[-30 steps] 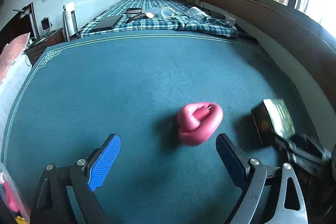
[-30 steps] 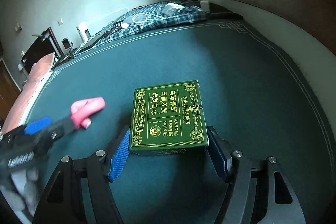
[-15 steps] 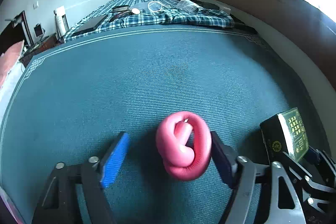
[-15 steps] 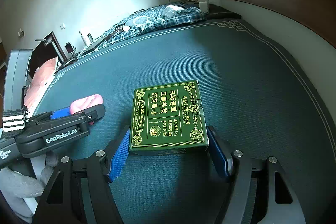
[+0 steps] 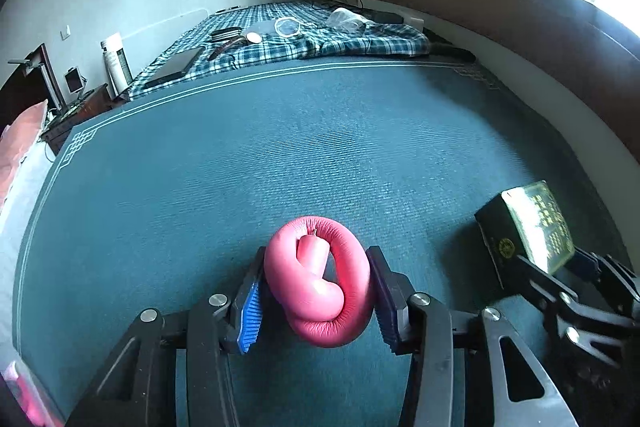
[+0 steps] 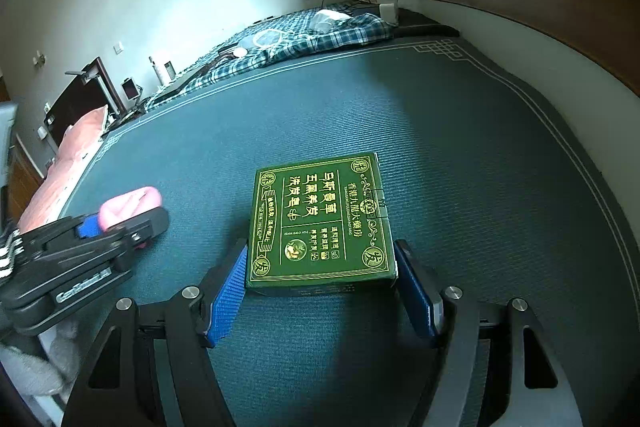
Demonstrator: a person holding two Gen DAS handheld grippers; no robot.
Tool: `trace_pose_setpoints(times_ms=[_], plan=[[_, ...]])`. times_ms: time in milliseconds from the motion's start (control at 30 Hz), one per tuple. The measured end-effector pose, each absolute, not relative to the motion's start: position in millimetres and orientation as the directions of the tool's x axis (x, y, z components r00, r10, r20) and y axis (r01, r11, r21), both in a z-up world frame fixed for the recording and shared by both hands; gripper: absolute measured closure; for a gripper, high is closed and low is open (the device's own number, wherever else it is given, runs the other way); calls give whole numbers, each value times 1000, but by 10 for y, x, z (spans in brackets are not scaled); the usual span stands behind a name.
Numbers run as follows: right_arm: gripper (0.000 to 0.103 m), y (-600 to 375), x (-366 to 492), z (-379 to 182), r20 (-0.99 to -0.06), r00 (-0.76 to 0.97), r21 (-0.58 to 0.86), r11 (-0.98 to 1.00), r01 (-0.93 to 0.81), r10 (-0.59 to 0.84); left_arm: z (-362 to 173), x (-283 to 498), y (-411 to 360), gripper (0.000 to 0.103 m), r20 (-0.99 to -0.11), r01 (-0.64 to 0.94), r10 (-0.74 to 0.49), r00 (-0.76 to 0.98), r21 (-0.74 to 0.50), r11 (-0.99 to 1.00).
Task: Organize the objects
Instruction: 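Carry the pink roller and green box in both tools over the clear bowl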
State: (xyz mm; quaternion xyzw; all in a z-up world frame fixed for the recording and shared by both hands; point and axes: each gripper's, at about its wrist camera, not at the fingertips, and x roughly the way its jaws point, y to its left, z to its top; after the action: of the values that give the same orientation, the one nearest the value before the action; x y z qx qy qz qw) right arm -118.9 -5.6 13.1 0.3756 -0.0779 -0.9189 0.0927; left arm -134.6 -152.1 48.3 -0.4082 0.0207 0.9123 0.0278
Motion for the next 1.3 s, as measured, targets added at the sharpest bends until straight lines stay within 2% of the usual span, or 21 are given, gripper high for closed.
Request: trace_pose_setpoints(times_ms=[633, 933, 1300], plan=[[33, -369, -742, 99, -691, -679, 192, -969, 158, -248, 676, -557, -1891, 54, -730, 19, -3, -684, -14, -1000], [33, -706, -431, 131, -683, -638, 287, -934, 214, -356, 872, -69, -2303, 54, -693, 88, -30, -720, -49, -995], [33, -1438, -136, 455, -623, -602, 346, -867, 359, -498, 1054, 479, -3081, 54, -651, 218, -125, -748, -64, -974]])
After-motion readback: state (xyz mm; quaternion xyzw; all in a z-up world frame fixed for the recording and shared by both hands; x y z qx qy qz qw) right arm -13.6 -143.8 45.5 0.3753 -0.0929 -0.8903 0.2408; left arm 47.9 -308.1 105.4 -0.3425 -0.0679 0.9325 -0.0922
